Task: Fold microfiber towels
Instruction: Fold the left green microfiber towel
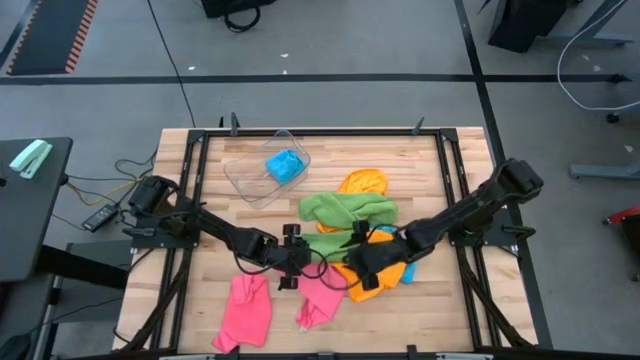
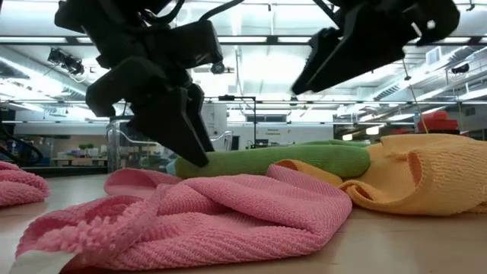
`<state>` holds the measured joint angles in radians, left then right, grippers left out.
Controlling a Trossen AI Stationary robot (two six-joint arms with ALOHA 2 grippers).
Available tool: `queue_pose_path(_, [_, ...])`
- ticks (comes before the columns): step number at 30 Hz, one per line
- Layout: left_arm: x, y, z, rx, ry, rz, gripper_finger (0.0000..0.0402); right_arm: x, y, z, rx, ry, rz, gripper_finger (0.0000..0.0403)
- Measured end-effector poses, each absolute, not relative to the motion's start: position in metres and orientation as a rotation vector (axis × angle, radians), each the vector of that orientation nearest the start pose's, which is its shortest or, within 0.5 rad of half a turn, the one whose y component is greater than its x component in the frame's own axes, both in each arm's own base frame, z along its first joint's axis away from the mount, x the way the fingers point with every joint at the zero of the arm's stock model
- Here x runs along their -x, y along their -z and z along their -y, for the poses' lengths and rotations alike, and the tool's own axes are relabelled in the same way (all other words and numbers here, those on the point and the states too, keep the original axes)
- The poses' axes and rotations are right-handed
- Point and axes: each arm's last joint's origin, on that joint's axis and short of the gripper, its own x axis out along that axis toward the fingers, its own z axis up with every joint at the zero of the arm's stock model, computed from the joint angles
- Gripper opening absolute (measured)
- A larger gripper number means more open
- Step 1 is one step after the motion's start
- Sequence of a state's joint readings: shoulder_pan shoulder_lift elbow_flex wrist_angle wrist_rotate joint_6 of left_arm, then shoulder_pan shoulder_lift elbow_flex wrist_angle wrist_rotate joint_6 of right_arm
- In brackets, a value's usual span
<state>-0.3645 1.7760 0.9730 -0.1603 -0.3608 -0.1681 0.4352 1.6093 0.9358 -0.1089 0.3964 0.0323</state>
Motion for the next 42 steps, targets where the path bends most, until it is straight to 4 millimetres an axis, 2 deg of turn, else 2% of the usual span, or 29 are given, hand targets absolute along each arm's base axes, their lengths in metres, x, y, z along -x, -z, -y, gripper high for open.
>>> queue_pose_path(3, [-0.321, -0.148, 0.112, -0.174, -0.062, -0.915, 0.0201, -0.311, -0.180, -0.137, 0.335, -0.044, -0.675, 0.0254])
queue_pose_path(7, [-0.317, -0.148, 0.114, -0.187, -0.052, -0.948, 0.0199, -0.318, -0.164, -0.137, 0.348, -0.039, -0.691, 0.0254])
queue_pose_path(14, [-0.304, -0.170, 0.112, -0.154, -0.067, -0.960, 0.0190, -0.322, -0.160, -0.128, 0.313, 0.001, -0.708, 0.0254])
queue_pose_path(18, [-0.303, -0.172, 0.097, -0.146, -0.113, -0.999, 0.0176, -0.323, -0.160, -0.126, 0.313, 0.004, -0.709, 0.0254])
queue_pose_path(22, [-0.310, -0.172, 0.074, -0.110, -0.144, -1.004, 0.0161, -0.324, -0.160, -0.126, 0.332, -0.002, -0.703, 0.0254])
queue_pose_path(27, [-0.319, -0.171, 0.043, 0.044, -0.087, -1.024, 0.0141, -0.324, -0.160, -0.124, 0.315, 0.006, -0.705, 0.0254])
queue_pose_path(31, [-0.325, -0.167, 0.025, 0.144, -0.087, -1.013, 0.0134, -0.324, -0.160, -0.125, 0.296, 0.012, -0.707, 0.0254])
queue_pose_path(34, [-0.328, -0.165, 0.021, 0.188, -0.075, -1.006, 0.0144, -0.323, -0.159, -0.125, 0.279, 0.019, -0.720, 0.0254])
queue_pose_path(42, [-0.335, -0.144, 0.015, 0.224, -0.072, -1.041, 0.0201, -0.317, -0.152, -0.122, 0.298, 0.020, -0.765, 0.0254])
